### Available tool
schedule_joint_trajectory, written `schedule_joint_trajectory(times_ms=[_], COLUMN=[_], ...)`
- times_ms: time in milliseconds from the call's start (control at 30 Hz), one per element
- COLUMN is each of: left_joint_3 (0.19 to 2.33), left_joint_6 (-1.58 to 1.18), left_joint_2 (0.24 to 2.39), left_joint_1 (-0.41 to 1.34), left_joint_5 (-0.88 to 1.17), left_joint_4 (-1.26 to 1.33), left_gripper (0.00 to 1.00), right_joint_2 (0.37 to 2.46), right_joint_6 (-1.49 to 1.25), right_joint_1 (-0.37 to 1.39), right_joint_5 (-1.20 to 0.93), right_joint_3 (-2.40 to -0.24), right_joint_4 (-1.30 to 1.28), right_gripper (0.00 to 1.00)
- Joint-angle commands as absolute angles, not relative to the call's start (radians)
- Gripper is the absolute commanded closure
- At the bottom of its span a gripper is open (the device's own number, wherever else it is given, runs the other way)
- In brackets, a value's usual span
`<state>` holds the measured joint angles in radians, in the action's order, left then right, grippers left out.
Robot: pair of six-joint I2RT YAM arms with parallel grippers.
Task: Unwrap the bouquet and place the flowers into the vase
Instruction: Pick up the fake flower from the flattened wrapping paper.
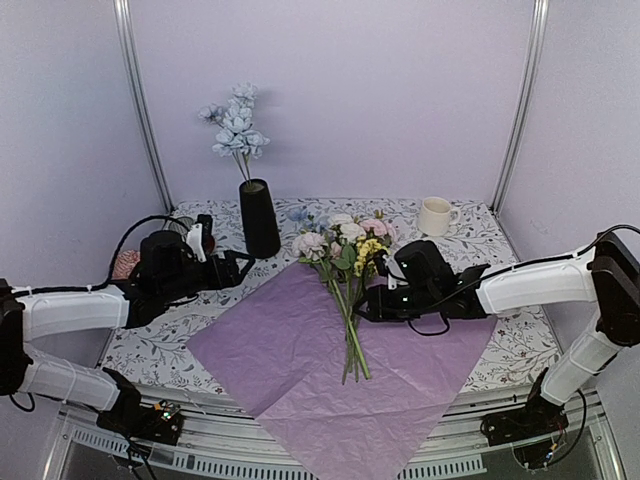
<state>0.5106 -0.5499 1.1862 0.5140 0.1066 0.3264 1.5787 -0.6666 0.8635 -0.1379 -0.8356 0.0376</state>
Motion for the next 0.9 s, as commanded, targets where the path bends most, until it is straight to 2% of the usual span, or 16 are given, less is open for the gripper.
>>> schedule_joint_trajectory(times_ms=[0, 167, 333, 633, 733, 767, 867], left_joint_3=[0.495, 0.453, 0.450, 0.436, 0.439, 0.440, 0.436], left_joint_6=[-0.512, -0.407, -0.304, -0.309, -0.311, -0.311, -0.311], left_joint_2=[1.229, 1.262, 1.259, 1.223, 1.214, 1.210, 1.200], left_joint_1=[0.540, 0.572, 0.612, 0.624, 0.624, 0.624, 0.624], left_joint_5=[0.160, 0.228, 0.195, 0.153, 0.148, 0.147, 0.147], left_joint_4=[0.494, 0.630, 0.616, 0.622, 0.612, 0.611, 0.608], left_gripper=[0.11, 0.12, 0.14, 0.14, 0.14, 0.14, 0.14], right_joint_2=[1.602, 1.659, 1.723, 1.816, 1.849, 1.856, 1.871], right_joint_6=[-0.719, -0.740, -0.748, -0.780, -0.788, -0.791, -0.794], right_joint_1=[0.896, 0.926, 0.948, 0.954, 0.954, 0.954, 0.954], right_joint_5=[-0.101, -0.061, -0.027, -0.002, 0.009, 0.011, 0.025], right_joint_3=[-0.880, -0.950, -1.025, -1.120, -1.154, -1.162, -1.167], right_joint_4=[-0.026, -0.101, -0.159, -0.216, -0.246, -0.251, -0.256], right_gripper=[0.60, 0.61, 0.62, 0.63, 0.66, 0.70, 0.72])
